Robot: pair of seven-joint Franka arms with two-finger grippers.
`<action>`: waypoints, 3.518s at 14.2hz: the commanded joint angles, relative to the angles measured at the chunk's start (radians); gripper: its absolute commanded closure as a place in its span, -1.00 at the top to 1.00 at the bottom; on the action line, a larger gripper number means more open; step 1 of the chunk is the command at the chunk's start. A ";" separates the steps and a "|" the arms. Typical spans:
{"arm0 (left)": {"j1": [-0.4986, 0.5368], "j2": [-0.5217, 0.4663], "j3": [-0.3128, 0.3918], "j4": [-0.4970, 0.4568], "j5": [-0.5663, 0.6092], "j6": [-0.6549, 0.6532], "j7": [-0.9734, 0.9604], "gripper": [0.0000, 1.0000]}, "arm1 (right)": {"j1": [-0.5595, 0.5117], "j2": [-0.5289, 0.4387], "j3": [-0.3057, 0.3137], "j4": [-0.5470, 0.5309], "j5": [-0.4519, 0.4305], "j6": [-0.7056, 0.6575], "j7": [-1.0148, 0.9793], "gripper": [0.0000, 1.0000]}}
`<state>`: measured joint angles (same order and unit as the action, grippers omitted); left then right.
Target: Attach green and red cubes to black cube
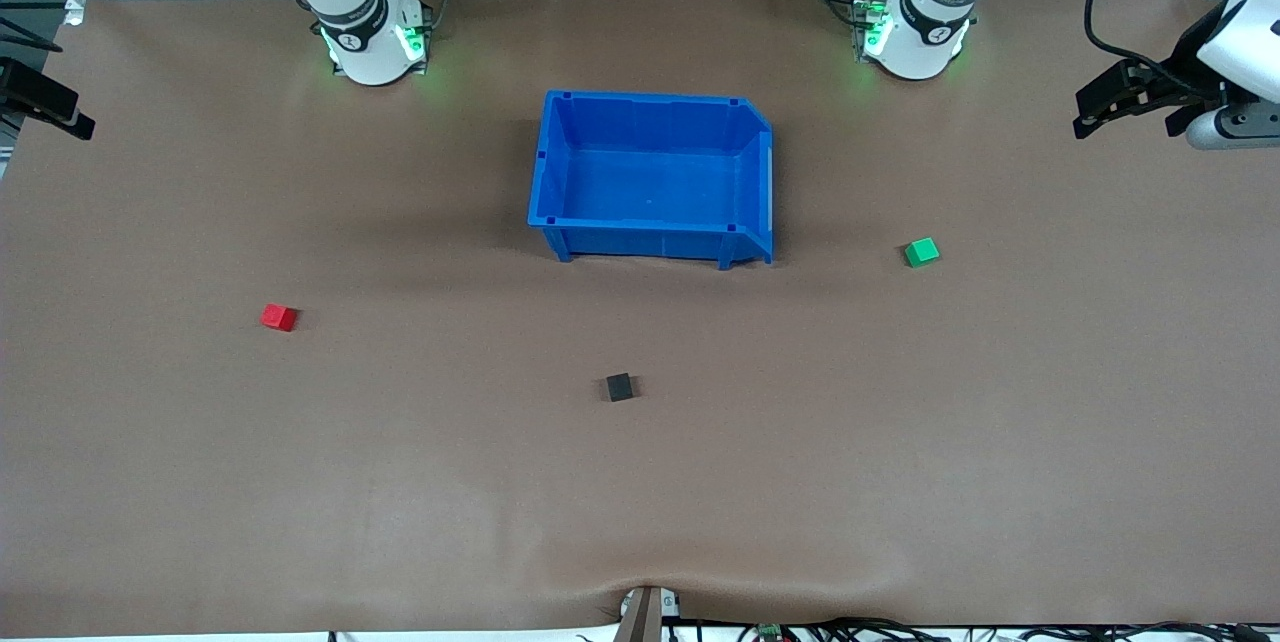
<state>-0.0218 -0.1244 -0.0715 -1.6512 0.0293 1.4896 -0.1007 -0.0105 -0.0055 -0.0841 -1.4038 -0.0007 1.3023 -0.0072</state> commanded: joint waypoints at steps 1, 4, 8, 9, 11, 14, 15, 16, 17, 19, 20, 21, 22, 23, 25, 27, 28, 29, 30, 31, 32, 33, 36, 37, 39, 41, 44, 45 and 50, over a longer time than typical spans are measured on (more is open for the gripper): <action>0.003 0.009 0.004 0.019 -0.014 -0.009 0.021 1.00 | -0.003 0.015 -0.003 0.029 0.019 -0.009 -0.008 1.00; 0.005 0.009 0.004 0.024 -0.011 -0.009 0.021 1.00 | -0.002 0.015 -0.003 0.029 0.019 -0.009 -0.008 1.00; 0.006 0.017 0.004 0.031 -0.005 -0.009 0.018 1.00 | -0.006 0.018 -0.003 0.029 0.018 -0.009 -0.010 1.00; 0.006 0.017 0.006 0.031 -0.003 -0.009 0.019 1.00 | -0.006 0.028 -0.003 0.028 0.016 -0.006 -0.011 1.00; 0.005 0.017 0.006 0.030 -0.005 -0.009 0.018 1.00 | -0.002 0.106 -0.005 0.029 0.008 0.020 -0.002 1.00; 0.006 0.020 0.006 0.016 -0.006 -0.011 0.019 1.00 | -0.006 0.192 -0.005 0.028 -0.001 0.096 -0.011 1.00; 0.006 0.020 0.006 -0.001 -0.008 -0.012 0.003 1.00 | -0.009 0.243 -0.006 0.028 -0.011 0.122 -0.011 1.00; 0.005 0.022 0.006 -0.019 -0.008 -0.006 -0.005 1.00 | -0.009 0.287 -0.006 0.028 -0.030 0.150 -0.011 1.00; 0.006 0.023 0.006 -0.050 -0.006 0.015 -0.008 1.00 | -0.011 0.327 -0.006 0.028 -0.039 0.187 -0.014 1.00; 0.049 0.017 0.004 -0.175 -0.008 0.149 -0.019 1.00 | -0.011 0.390 -0.006 0.022 -0.044 0.279 -0.014 1.00; 0.060 0.016 0.004 -0.243 -0.014 0.228 -0.020 1.00 | -0.019 0.436 -0.008 0.019 -0.042 0.293 -0.013 1.00; 0.060 0.019 0.004 -0.301 -0.014 0.295 -0.022 1.00 | -0.044 0.476 -0.006 0.019 -0.026 0.308 -0.008 1.00; 0.060 0.025 0.004 -0.368 -0.014 0.375 -0.039 1.00 | -0.066 0.519 -0.006 0.016 -0.021 0.339 -0.002 1.00; 0.060 0.044 0.002 -0.436 -0.015 0.470 -0.066 1.00 | -0.080 0.563 -0.006 0.012 -0.022 0.350 0.001 1.00; 0.054 0.089 -0.005 -0.539 -0.015 0.634 -0.144 1.00 | -0.121 0.652 -0.005 0.011 -0.012 0.389 0.003 1.00; 0.049 0.143 -0.017 -0.602 -0.015 0.733 -0.247 1.00 | -0.138 0.691 -0.005 -0.042 0.082 0.457 0.003 1.00; 0.051 0.184 -0.025 -0.614 -0.017 0.768 -0.302 1.00 | -0.143 0.700 -0.005 -0.078 0.126 0.500 0.009 1.00; 0.049 0.228 -0.028 -0.614 -0.017 0.791 -0.356 1.00 | -0.146 0.703 -0.005 -0.111 0.169 0.535 0.022 1.00; 0.046 0.265 -0.030 -0.616 -0.015 0.813 -0.402 1.00 | -0.138 0.705 -0.006 -0.141 0.195 0.564 0.036 1.00; 0.039 0.288 -0.040 -0.636 -0.017 0.849 -0.431 1.00 | -0.132 0.708 -0.006 -0.158 0.196 0.580 0.044 1.00; 0.039 0.295 -0.048 -0.678 -0.017 0.907 -0.444 1.00 | -0.131 0.719 -0.006 -0.168 0.197 0.589 0.046 0.79; 0.040 0.296 -0.048 -0.723 -0.017 0.966 -0.444 1.00 | -0.131 0.729 -0.006 -0.176 0.197 0.591 0.046 0.71; 0.039 0.319 -0.048 -0.774 -0.009 1.015 -0.442 1.00 | -0.138 0.734 -0.006 -0.193 0.188 0.588 0.035 0.07; 0.040 0.333 -0.048 -0.782 -0.005 1.031 -0.439 1.00 | -0.135 0.736 -0.006 -0.202 0.189 0.588 0.035 -0.24; 0.045 0.377 -0.048 -0.798 -0.005 1.087 -0.439 0.85 | -0.117 0.736 -0.006 -0.208 0.186 0.592 0.041 -0.96; 0.048 0.405 -0.048 -0.799 -0.005 1.123 -0.442 0.45 | -0.121 0.736 -0.008 -0.198 0.168 0.589 0.041 -1.00; 0.048 0.417 -0.048 -0.791 -0.006 1.127 -0.450 -0.57 | -0.112 0.726 -0.003 -0.127 0.172 0.520 0.151 -1.00; 0.048 0.417 -0.048 -0.785 -0.017 1.126 -0.474 -1.00 | -0.099 0.726 0.001 -0.076 0.182 0.455 0.218 -1.00; 0.016 0.472 -0.057 -0.639 -0.019 1.124 -0.946 -1.00 | 0.094 0.730 0.017 0.061 0.347 0.360 0.713 -1.00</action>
<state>0.0199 0.3019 -0.1216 -2.3766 0.0158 2.6136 -0.8571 0.0044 0.7219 -0.0598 -1.3744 0.2824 1.6702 0.5380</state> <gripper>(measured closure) 0.604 0.604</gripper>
